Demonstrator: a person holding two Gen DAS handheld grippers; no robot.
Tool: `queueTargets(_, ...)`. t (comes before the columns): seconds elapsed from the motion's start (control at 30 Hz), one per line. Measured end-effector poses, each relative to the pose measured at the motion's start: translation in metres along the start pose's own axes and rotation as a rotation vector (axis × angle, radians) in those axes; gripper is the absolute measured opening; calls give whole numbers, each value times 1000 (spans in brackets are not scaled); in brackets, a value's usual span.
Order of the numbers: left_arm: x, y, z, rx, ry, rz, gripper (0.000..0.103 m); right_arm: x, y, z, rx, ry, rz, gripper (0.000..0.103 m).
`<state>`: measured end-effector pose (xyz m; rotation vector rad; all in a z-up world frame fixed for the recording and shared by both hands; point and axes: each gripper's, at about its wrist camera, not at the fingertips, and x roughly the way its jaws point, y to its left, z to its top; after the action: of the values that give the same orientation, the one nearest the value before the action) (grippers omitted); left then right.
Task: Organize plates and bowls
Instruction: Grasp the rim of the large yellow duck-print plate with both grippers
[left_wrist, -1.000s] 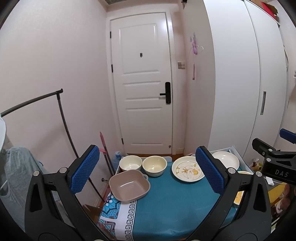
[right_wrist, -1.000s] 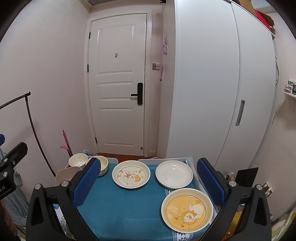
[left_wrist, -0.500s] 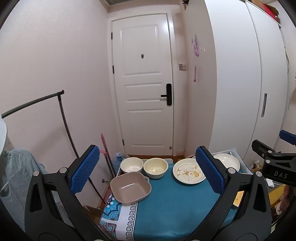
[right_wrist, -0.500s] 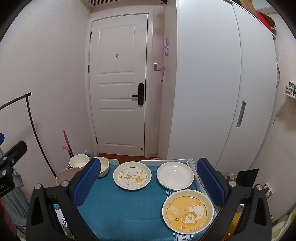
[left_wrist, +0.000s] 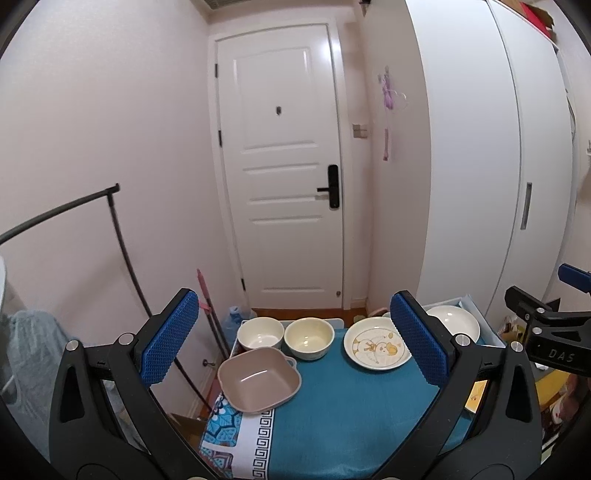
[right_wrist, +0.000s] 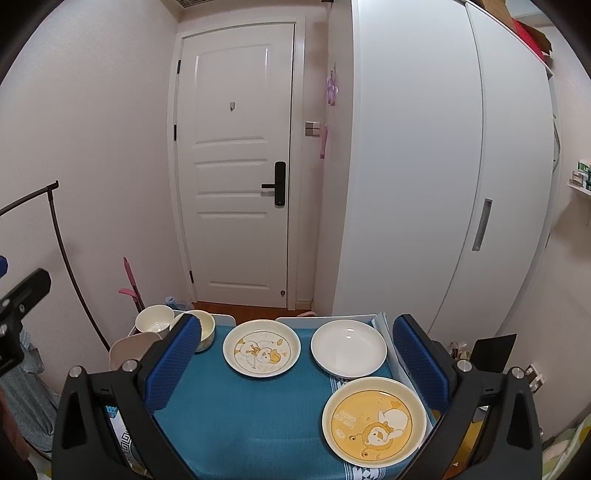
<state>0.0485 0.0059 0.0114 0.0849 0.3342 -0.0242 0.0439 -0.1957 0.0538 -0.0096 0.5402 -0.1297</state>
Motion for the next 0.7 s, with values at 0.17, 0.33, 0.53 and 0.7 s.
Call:
queueTargets(0.17, 29, -13, 9, 34, 47, -100, 103, 13, -20, 3, 33, 36, -24, 103)
queueTargets(0.33, 73, -45, 4, 93, 118, -217, 103, 32, -57, -10, 81, 105, -85, 103)
queueTargets(0.53, 135, -110, -30, 135, 309, -342, 103, 67, -116, -47, 155, 243, -86, 103)
queueTargets(0.7, 183, -165, -71, 155, 490, -403, 103, 98, -171, -89, 231, 373, -36, 103)
